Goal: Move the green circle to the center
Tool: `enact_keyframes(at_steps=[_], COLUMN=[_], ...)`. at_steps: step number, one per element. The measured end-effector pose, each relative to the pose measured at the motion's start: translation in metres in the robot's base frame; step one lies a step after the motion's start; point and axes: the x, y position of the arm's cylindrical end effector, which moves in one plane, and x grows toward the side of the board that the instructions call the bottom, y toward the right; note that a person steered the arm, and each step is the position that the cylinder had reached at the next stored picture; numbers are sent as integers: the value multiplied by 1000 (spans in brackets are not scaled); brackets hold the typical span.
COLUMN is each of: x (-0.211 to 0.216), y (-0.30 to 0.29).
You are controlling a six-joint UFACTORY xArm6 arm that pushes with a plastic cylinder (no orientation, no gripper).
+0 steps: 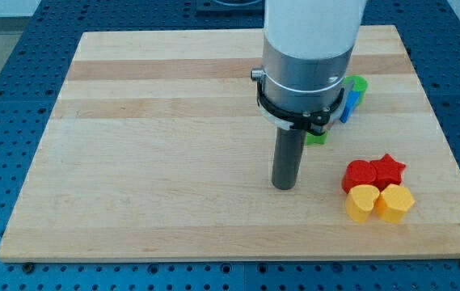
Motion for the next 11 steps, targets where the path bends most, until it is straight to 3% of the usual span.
enact_keyframes(at_steps=[2, 4, 9, 11], x=[-13, -28, -148, -185], y=[1, 45, 209, 245])
